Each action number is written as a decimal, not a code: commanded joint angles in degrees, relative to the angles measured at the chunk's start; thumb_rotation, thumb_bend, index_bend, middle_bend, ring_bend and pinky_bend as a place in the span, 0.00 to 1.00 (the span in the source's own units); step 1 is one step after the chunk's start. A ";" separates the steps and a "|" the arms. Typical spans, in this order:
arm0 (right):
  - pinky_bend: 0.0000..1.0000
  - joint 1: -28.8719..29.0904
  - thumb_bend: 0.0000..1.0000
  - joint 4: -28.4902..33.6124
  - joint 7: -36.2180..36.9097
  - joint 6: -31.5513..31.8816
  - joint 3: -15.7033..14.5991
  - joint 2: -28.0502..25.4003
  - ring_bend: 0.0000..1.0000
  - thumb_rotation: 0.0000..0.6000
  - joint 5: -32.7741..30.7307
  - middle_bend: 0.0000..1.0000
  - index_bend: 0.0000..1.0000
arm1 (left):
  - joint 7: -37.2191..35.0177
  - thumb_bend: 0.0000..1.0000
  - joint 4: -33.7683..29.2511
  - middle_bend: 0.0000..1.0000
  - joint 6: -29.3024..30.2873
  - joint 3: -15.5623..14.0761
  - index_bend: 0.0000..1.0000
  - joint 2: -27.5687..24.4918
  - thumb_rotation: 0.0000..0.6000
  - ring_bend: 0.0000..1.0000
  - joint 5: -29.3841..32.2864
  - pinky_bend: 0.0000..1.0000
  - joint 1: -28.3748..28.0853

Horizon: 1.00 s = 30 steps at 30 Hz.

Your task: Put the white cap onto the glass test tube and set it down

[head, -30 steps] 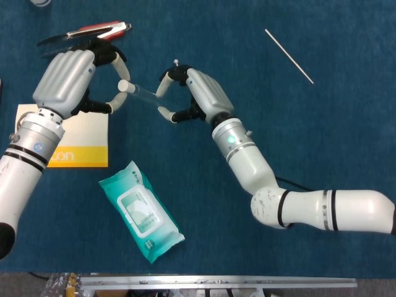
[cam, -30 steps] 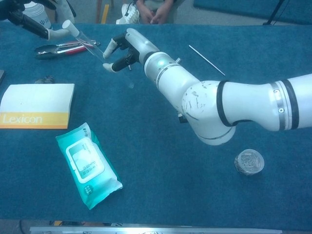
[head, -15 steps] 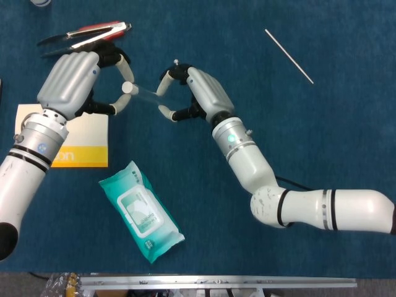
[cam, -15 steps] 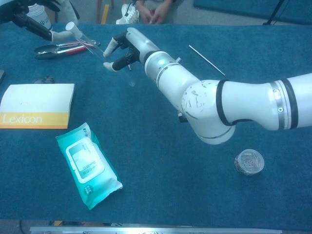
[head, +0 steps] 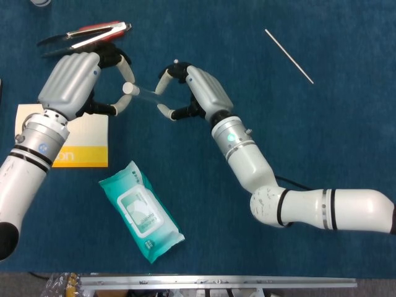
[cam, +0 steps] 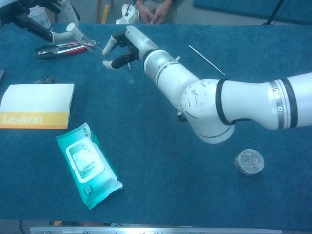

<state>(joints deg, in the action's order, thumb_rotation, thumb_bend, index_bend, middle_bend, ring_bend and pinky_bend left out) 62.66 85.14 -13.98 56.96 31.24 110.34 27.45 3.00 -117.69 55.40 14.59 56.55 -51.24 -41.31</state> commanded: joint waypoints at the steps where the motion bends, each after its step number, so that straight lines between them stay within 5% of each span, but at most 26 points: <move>1: 0.25 0.01 0.26 0.00 0.12 0.04 0.07 0.01 0.15 1.00 0.11 0.32 0.64 | -0.05 0.33 0.02 0.30 -0.11 0.01 0.52 0.04 1.00 0.15 0.09 0.13 -0.08; 13: 0.25 0.07 0.26 -0.16 0.47 0.03 0.21 0.03 0.15 1.00 0.11 0.32 0.64 | 0.36 0.33 -0.01 0.30 -0.43 -0.23 0.51 0.08 1.00 0.15 0.48 0.13 -0.41; 20: 0.25 -0.02 0.26 0.19 0.30 0.17 0.14 -0.29 0.15 1.00 -0.04 0.32 0.64 | 0.15 0.33 -0.43 0.26 -1.13 -0.30 0.38 -0.84 1.00 0.13 -0.16 0.13 -0.44; 30: 0.25 0.08 0.26 1.20 -1.89 0.25 -0.61 -1.78 0.15 1.00 -1.32 0.32 0.64 | -0.67 0.33 -1.01 0.12 -2.59 -0.39 0.12 -3.48 0.84 0.00 -1.81 0.13 -0.23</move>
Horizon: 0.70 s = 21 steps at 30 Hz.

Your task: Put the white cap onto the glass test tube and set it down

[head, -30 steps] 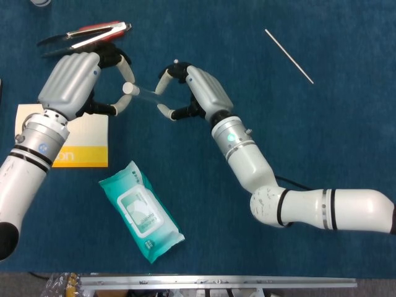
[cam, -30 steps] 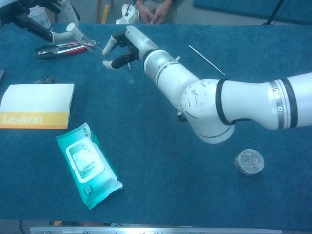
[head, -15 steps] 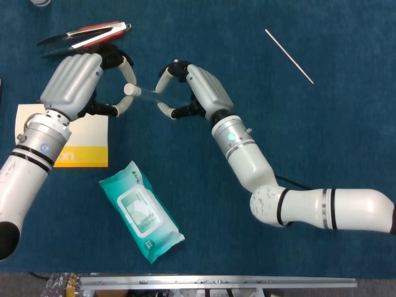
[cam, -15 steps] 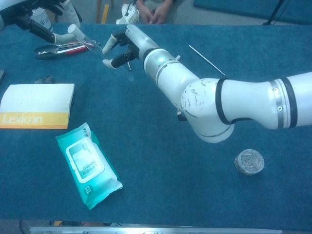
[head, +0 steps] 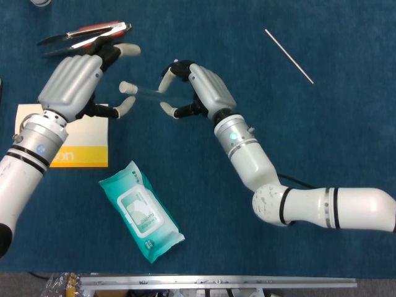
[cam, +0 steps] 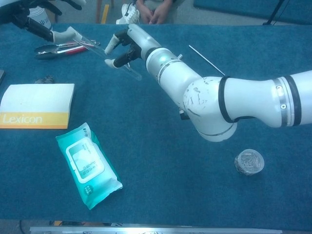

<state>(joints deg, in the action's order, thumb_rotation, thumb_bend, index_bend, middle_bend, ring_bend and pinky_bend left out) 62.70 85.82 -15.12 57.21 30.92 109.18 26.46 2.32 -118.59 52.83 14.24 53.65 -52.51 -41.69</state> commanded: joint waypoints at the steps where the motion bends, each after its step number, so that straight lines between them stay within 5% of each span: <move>1: 0.25 0.07 0.26 0.81 -1.33 0.12 -0.54 -1.00 0.15 1.00 -0.41 0.32 0.64 | 0.15 0.33 -0.12 0.12 0.01 -0.11 0.11 -0.93 0.84 0.00 -0.76 0.13 0.24; 21: 0.25 -2.18 0.26 8.08 -12.99 2.13 -10.30 -10.46 0.15 1.00 -4.96 0.32 0.64 | 3.70 0.33 1.12 0.11 6.19 -0.94 0.09 -4.39 0.82 0.00 -5.86 0.13 3.51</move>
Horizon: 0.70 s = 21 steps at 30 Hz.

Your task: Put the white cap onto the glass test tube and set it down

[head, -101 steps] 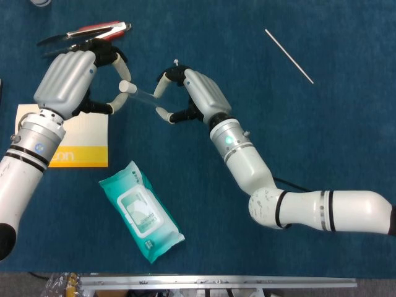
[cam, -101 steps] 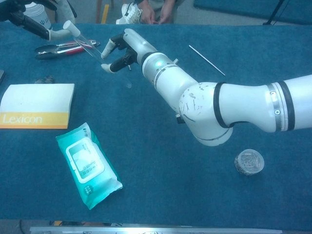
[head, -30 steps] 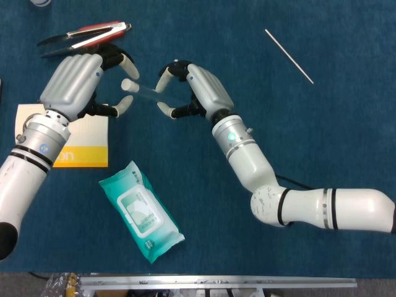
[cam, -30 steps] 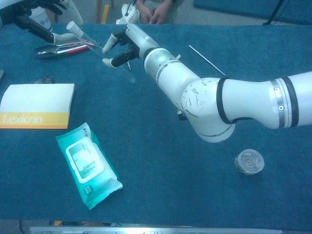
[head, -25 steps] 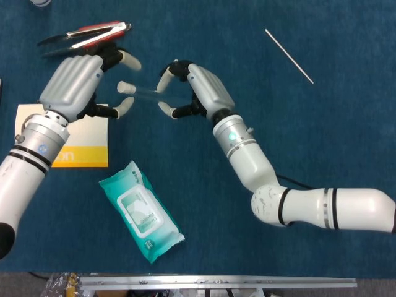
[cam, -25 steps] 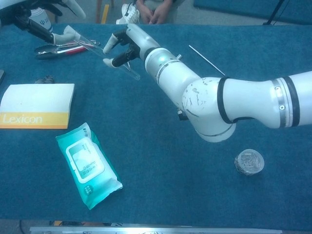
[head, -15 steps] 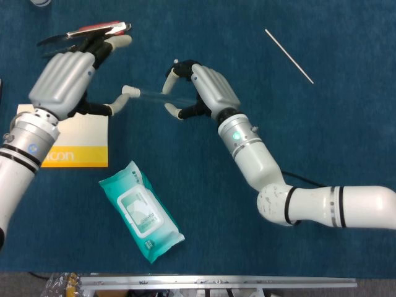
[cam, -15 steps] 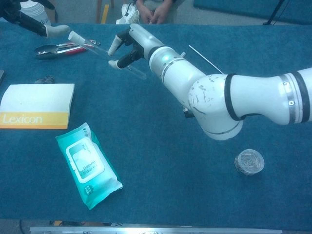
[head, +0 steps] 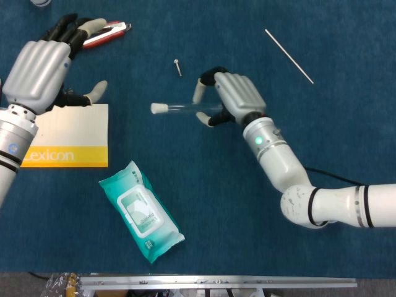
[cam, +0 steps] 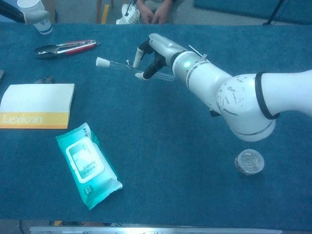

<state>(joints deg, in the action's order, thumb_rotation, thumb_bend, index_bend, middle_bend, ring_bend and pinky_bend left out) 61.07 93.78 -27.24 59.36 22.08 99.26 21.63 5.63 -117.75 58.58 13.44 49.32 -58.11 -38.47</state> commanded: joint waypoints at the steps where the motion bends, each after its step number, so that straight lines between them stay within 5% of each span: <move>1: 0.25 -0.74 0.26 -0.05 -0.93 -0.11 -1.92 -0.58 0.15 1.00 -0.15 0.32 0.64 | 0.49 0.33 0.38 0.11 0.57 -0.19 0.09 -0.06 0.82 0.00 -0.27 0.13 0.41; 11: 0.25 -1.39 0.26 -5.76 -2.76 -1.02 -7.05 3.12 0.15 1.00 1.88 0.31 0.64 | 1.03 0.33 0.85 0.11 1.52 -0.78 0.09 0.33 0.82 0.00 -1.30 0.13 1.52; 21: 0.26 -1.68 0.26 -10.79 -3.67 -1.58 -7.42 7.05 0.13 1.00 3.09 0.26 0.60 | 0.12 0.33 1.50 0.11 1.97 -1.05 0.09 0.09 0.81 0.00 -2.33 0.13 2.77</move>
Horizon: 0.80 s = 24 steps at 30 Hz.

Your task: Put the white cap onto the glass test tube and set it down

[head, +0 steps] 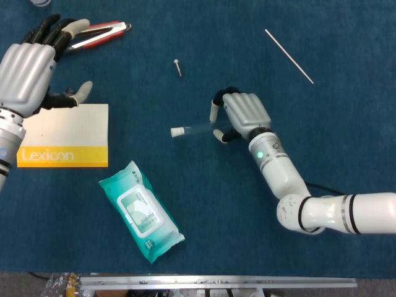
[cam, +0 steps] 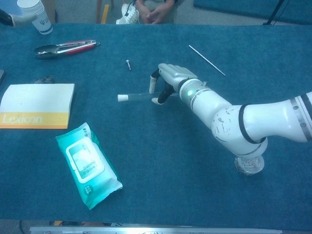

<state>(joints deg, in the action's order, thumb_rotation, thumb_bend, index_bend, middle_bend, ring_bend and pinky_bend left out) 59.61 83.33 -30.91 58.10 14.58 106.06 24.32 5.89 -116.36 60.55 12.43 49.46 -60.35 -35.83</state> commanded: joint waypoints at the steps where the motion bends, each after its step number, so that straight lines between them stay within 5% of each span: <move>1: 0.26 -0.30 0.26 -0.42 -0.04 -0.42 0.11 0.28 0.13 1.00 0.57 0.25 0.58 | -0.25 0.33 0.23 0.11 0.01 -0.06 0.09 -0.03 0.80 0.00 -0.14 0.12 0.22; 17: 0.26 -2.08 0.26 3.51 0.81 -0.42 2.74 -3.41 0.08 1.00 1.86 0.16 0.23 | -0.54 0.33 1.67 0.11 0.22 -0.41 0.09 0.52 0.66 0.00 -1.94 0.10 1.22; 22: 0.26 -3.93 0.26 7.28 1.54 1.87 3.58 -7.58 0.08 1.00 3.15 0.16 0.23 | -0.18 0.33 3.14 0.11 1.24 -0.72 0.09 1.21 0.67 0.00 -2.90 0.10 1.88; 24: 0.26 -5.41 0.26 9.15 2.27 3.57 3.78 -9.98 0.08 1.00 4.03 0.16 0.23 | -0.02 0.33 4.12 0.11 1.76 -1.06 0.09 1.74 0.76 0.00 -3.33 0.10 2.33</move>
<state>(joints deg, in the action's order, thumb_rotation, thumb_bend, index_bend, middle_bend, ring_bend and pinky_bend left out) 55.60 90.72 -29.31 60.10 18.05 98.11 27.41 5.77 -112.64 62.02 11.56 50.92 -63.43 -33.75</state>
